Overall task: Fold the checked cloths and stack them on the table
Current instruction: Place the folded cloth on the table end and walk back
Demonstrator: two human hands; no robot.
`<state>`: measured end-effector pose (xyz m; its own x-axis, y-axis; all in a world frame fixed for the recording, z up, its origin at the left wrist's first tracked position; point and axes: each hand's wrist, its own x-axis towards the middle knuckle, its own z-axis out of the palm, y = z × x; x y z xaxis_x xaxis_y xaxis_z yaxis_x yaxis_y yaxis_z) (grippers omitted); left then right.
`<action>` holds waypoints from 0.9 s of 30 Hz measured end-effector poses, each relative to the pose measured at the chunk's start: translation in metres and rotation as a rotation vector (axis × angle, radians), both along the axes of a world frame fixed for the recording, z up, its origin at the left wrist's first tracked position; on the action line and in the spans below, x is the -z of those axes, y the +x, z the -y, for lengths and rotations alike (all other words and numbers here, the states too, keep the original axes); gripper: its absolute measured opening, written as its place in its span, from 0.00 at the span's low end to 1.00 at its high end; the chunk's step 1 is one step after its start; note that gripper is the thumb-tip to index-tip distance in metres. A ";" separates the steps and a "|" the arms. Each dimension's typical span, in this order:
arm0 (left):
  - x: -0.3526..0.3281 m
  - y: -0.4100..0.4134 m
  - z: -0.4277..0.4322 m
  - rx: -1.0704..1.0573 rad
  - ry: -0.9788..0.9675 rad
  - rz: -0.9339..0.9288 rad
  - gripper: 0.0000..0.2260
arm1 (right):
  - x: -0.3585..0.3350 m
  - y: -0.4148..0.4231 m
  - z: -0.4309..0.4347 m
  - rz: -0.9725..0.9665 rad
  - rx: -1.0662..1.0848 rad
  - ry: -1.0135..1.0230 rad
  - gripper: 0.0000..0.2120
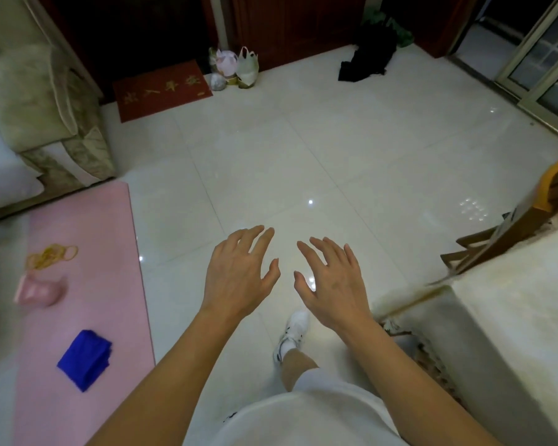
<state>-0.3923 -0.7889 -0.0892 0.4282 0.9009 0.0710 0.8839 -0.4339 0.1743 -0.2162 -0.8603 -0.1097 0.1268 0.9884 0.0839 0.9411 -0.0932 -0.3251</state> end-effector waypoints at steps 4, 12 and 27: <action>-0.003 0.048 -0.074 0.064 -0.041 -0.046 0.28 | 0.005 0.043 -0.071 -0.021 0.063 0.026 0.27; -0.010 0.151 -0.190 0.209 -0.018 -0.021 0.26 | -0.007 0.138 -0.170 0.003 0.247 0.083 0.26; 0.004 0.342 -0.378 0.574 -0.022 0.029 0.25 | -0.001 0.293 -0.306 0.056 0.557 0.036 0.25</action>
